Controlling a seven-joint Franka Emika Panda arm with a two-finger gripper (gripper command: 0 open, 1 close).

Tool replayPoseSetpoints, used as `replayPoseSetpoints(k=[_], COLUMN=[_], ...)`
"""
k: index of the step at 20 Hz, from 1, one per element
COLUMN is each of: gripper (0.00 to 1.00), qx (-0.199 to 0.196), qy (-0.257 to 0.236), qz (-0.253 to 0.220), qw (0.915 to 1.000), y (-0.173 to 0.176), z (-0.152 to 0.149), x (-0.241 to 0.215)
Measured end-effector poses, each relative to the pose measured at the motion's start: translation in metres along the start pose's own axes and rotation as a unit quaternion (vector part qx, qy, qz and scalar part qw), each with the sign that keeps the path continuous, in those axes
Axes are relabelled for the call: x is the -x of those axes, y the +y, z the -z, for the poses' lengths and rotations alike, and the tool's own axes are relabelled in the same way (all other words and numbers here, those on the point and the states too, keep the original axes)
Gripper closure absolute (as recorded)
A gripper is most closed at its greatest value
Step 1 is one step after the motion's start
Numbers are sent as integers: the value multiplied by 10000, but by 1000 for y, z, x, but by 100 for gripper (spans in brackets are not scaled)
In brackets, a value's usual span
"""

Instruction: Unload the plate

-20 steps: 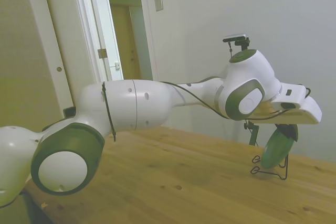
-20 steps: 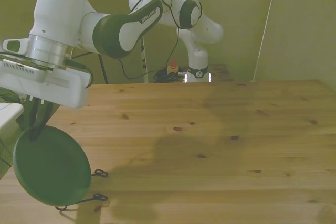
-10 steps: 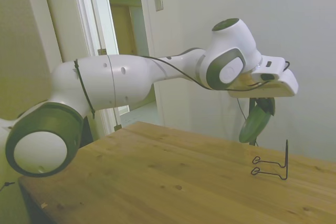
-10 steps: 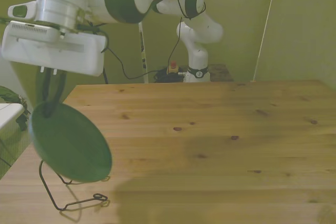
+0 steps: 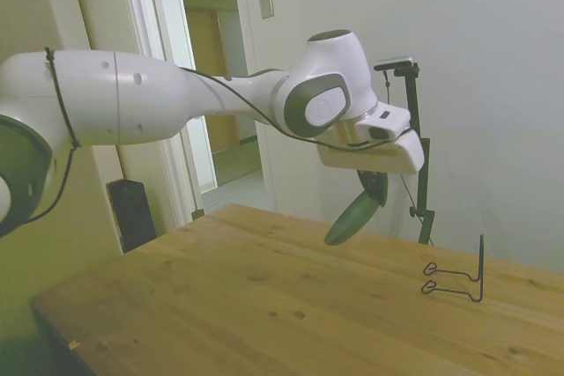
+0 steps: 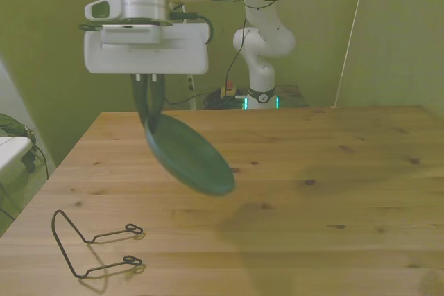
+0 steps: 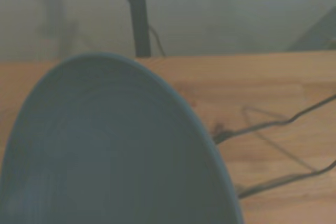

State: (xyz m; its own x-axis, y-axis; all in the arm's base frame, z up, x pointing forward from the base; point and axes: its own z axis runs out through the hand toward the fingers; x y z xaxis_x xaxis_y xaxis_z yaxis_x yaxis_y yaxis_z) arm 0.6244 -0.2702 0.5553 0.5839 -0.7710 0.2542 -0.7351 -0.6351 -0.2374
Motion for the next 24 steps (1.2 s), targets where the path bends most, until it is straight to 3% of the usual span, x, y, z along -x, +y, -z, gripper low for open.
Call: replayPoseSetpoints(k=[4,9,24], gripper=[100,100,100], qx=[346,771,1303], qy=[-398,-726,-1047], qz=[-59,-134,-361], qw=[9986,9943,9853], y=[12,22,104], z=[-10,-48,-133], x=[33,58,71])
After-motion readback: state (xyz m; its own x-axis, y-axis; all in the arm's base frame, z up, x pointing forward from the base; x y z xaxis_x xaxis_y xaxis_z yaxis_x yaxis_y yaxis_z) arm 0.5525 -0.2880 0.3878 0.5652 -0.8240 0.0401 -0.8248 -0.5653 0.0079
